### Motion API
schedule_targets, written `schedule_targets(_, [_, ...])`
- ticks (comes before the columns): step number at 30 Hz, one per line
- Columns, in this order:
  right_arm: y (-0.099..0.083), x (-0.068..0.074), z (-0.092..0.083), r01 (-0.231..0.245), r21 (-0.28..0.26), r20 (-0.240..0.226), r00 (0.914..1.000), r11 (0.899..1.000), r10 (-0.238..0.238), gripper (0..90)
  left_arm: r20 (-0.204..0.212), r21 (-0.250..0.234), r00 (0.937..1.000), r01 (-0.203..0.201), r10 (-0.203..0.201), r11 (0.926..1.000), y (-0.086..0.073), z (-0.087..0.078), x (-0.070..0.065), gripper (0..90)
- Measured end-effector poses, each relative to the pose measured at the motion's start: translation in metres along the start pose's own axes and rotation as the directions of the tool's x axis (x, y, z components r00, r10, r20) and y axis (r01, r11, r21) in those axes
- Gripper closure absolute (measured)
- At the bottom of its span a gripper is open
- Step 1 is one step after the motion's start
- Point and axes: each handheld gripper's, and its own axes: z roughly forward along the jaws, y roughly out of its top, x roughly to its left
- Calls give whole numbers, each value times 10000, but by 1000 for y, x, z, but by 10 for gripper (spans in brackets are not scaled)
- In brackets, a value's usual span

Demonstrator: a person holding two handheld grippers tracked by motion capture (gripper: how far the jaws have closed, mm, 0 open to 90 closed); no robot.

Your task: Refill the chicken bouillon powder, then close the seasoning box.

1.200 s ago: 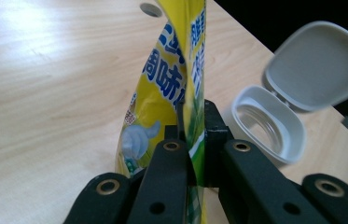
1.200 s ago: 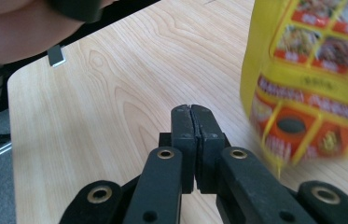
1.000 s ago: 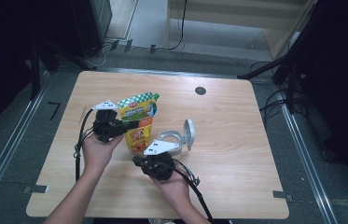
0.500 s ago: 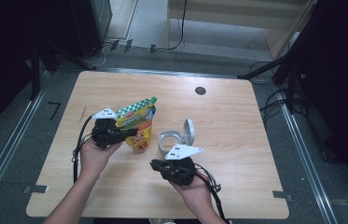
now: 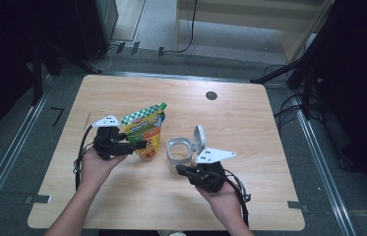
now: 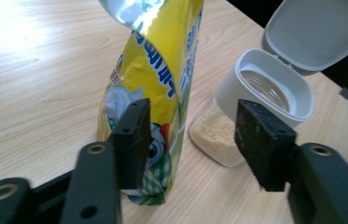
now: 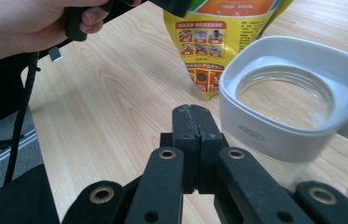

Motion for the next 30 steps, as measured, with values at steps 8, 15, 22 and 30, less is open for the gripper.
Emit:
schedule_targets(8, [-2,-7,-19,112,464,127,9999,9989,-118,900,-212,222,9998,29,-25,9997,0,-18,-7,416])
schedule_targets(15, [-6,-19,-38,-195,516,311,9994,9985,179,900,-134,349,9996,270,-265,9990,-7,-31,-4,398])
schedule_targets(22, [-4,-36,-52,-458,307,809,9958,9985,432,900,-53,682,9997,252,-249,9974,-15,-38,-3,374])
schedule_targets(30, [-4,-54,-62,-824,103,1278,9885,9965,804,900,-67,715,9997,228,-224,9972,-20,-42,-2,367])
